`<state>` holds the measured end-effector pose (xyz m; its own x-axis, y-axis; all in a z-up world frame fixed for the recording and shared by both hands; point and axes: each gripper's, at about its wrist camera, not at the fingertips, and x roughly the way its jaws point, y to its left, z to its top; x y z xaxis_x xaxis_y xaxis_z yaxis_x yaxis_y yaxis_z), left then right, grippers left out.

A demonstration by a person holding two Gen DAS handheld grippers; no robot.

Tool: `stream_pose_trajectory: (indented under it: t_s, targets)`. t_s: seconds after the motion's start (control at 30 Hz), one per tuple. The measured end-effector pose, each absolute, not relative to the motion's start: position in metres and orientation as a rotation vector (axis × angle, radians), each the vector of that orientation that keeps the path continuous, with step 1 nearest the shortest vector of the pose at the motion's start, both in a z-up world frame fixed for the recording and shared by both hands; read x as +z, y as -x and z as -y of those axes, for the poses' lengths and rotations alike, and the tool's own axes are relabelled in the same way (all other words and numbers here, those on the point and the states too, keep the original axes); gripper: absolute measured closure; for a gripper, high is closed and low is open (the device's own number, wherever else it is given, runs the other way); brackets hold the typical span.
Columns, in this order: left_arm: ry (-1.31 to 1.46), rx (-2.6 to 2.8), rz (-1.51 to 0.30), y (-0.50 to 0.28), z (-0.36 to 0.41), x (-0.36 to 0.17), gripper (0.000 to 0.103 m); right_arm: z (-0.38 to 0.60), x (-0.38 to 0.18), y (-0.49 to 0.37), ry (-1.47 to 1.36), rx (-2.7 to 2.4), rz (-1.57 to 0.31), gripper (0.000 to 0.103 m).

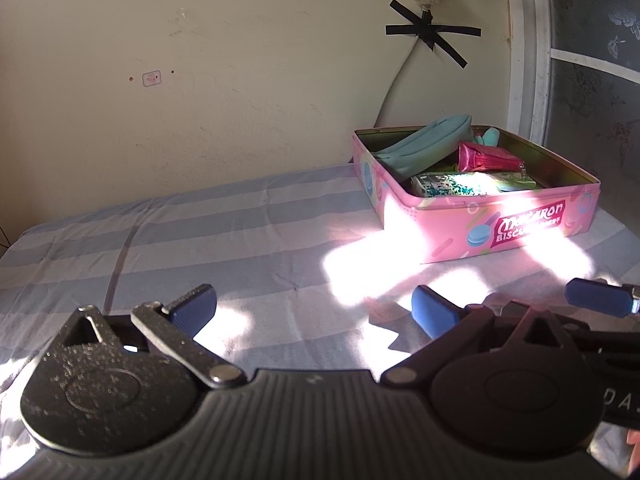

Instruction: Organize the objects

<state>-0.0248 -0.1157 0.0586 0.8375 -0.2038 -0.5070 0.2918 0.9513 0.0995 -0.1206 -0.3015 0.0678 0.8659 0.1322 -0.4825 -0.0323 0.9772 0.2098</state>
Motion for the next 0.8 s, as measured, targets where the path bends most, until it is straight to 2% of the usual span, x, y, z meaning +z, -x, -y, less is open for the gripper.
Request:
stream_pose_trajectory:
  t_s: [0.8]
  targets:
    - [-0.153,-0.286,-0.543,-0.002,0.115,0.056,0.000,0.299,0.068,0.094,-0.186,0.075,-0.521,0.029]
